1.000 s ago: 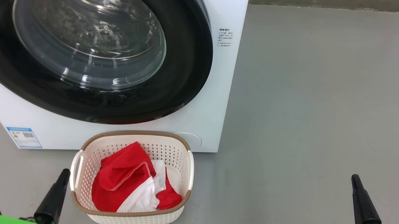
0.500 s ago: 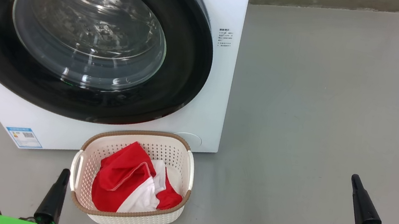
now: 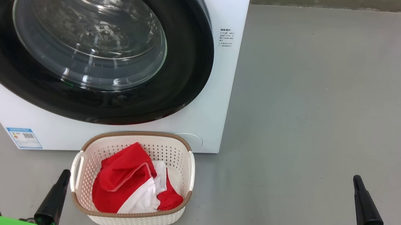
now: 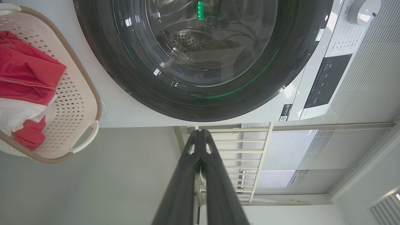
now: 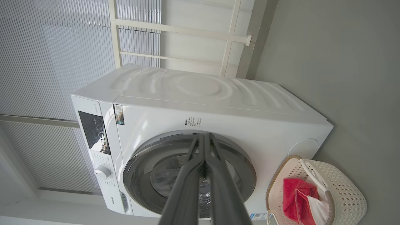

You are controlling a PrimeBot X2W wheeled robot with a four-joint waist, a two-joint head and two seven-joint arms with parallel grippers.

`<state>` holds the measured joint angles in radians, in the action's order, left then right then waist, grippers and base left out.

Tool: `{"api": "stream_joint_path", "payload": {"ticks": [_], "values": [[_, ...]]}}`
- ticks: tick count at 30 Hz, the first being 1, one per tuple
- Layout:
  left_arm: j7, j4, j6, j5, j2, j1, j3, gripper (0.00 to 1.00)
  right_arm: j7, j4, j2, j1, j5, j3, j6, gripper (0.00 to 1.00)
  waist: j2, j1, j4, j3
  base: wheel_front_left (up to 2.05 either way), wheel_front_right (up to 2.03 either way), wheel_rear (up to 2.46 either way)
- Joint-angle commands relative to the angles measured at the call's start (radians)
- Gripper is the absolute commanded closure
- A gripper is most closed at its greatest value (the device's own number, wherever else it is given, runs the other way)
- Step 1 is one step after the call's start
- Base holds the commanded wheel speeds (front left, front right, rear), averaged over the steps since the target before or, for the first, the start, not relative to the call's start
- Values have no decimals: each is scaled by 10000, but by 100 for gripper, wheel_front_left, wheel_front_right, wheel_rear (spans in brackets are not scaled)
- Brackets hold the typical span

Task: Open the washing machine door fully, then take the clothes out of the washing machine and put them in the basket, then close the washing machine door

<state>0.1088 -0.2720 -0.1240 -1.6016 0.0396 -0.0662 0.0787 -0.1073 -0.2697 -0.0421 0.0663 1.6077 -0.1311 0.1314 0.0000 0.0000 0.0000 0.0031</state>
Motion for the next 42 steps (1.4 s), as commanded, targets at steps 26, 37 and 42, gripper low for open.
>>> {"api": "stream_joint_path", "payload": {"ticks": [26,37,42], "values": [[44,270,-67,-71,106,-418,350,100,-67,249,-82,417,0,162,-7,100,0,0,0,0,0,0,0],[43,270,-67,-71,106,-418,350,100,-68,249,-82,417,0,162,-7,100,0,0,0,0,0,0,0],[43,270,-67,-71,106,-418,350,100,-68,249,-82,417,-1,162,-7,100,0,0,0,0,0,0,0]]}}
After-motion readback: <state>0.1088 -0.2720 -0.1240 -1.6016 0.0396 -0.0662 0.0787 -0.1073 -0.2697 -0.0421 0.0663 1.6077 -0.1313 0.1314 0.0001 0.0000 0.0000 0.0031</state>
